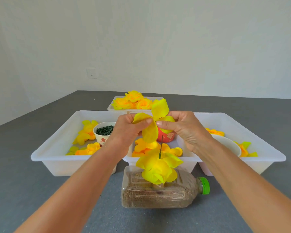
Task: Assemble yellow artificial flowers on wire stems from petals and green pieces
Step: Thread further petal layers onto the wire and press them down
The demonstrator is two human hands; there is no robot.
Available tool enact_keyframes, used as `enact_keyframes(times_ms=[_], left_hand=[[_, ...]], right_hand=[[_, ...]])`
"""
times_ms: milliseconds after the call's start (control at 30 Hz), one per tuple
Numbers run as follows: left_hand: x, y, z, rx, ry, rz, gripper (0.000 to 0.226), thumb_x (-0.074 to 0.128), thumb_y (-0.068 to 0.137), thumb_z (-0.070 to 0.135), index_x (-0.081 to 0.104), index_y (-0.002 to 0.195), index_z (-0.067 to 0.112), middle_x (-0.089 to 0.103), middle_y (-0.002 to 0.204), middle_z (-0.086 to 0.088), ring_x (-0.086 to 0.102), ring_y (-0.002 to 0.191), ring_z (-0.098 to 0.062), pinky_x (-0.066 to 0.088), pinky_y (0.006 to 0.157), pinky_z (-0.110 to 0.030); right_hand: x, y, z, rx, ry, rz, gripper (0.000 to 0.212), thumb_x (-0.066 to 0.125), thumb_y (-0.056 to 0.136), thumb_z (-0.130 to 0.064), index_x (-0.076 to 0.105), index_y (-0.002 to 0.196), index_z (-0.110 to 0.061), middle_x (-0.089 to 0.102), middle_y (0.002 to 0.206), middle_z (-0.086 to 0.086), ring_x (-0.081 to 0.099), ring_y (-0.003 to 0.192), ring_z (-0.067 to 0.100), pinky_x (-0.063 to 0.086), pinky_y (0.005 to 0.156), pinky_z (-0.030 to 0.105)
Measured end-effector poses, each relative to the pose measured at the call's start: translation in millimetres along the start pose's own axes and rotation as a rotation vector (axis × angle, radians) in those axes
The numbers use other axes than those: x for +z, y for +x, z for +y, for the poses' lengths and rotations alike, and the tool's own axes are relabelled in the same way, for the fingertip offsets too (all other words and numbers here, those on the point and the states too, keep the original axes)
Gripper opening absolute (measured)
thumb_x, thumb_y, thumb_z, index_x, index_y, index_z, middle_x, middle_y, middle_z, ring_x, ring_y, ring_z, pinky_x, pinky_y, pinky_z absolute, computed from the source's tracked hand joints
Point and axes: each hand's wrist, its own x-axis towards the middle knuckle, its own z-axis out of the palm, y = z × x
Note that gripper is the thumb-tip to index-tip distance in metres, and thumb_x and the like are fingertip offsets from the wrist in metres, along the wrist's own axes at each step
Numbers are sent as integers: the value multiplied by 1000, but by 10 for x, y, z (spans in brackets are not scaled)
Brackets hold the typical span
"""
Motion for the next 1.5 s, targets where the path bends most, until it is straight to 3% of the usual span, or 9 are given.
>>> enact_keyframes(times_ms=[267,367,467,700,900,1100,1233,1367,1500], left_hand=[[-48,-101,-17,107,105,-64,14,64,79,0,68,79,13,71,70,3,67,69,-15,56,70,-29],[-50,-122,-6,164,173,-71,17,66,79,-1,69,76,16,70,69,4,65,69,-15,54,67,-28],[-34,-127,7,227,251,-49,21,69,78,2,70,74,22,69,72,2,64,71,-17,53,67,-28],[-29,-147,13,253,298,-23,28,71,78,4,71,70,31,70,73,5,64,75,-15,53,77,-40],[-26,-149,5,271,313,-28,30,70,78,5,70,67,33,70,70,7,64,74,-14,54,74,-37],[-11,-190,4,325,273,-56,26,73,75,4,70,71,30,71,71,9,65,71,-10,54,68,-26],[-19,-224,47,385,292,7,23,77,73,10,71,78,32,73,85,0,66,81,-34,54,78,-45],[-21,-255,73,417,367,8,10,75,75,7,72,83,11,72,87,-10,66,86,-28,51,85,-49],[-13,-288,73,426,407,15,10,74,74,7,72,84,7,71,86,-9,65,85,-25,52,85,-44]], right_hand=[[-46,-91,48,-7,25,-40,8,69,75,-5,70,83,-8,65,85,21,60,75,28,55,62,31],[-74,-128,56,-33,20,-77,20,70,73,-8,71,93,-8,69,97,21,65,81,24,56,70,29],[-96,-147,58,-42,38,-98,34,67,75,-10,67,107,-1,67,107,24,65,92,28,55,82,39],[-104,-175,52,-1,70,-122,34,62,82,-4,62,115,5,64,110,29,60,105,43,49,92,53],[-114,-191,54,8,72,-147,35,62,81,-4,62,114,4,65,110,26,63,103,39,52,90,48],[-120,-244,30,-84,47,-130,20,68,72,-10,72,90,-16,74,82,1,70,76,14,56,65,24],[-123,-289,-8,-163,-63,-120,21,66,79,-1,72,88,-19,74,83,0,70,78,14,56,68,23],[-115,-358,-58,-231,-179,-102,19,68,79,-2,72,86,-19,73,89,10,67,79,17,56,73,29],[-121,-401,-80,-274,-229,-101,21,68,79,0,72,84,-21,73,86,9,66,76,14,54,73,28]])
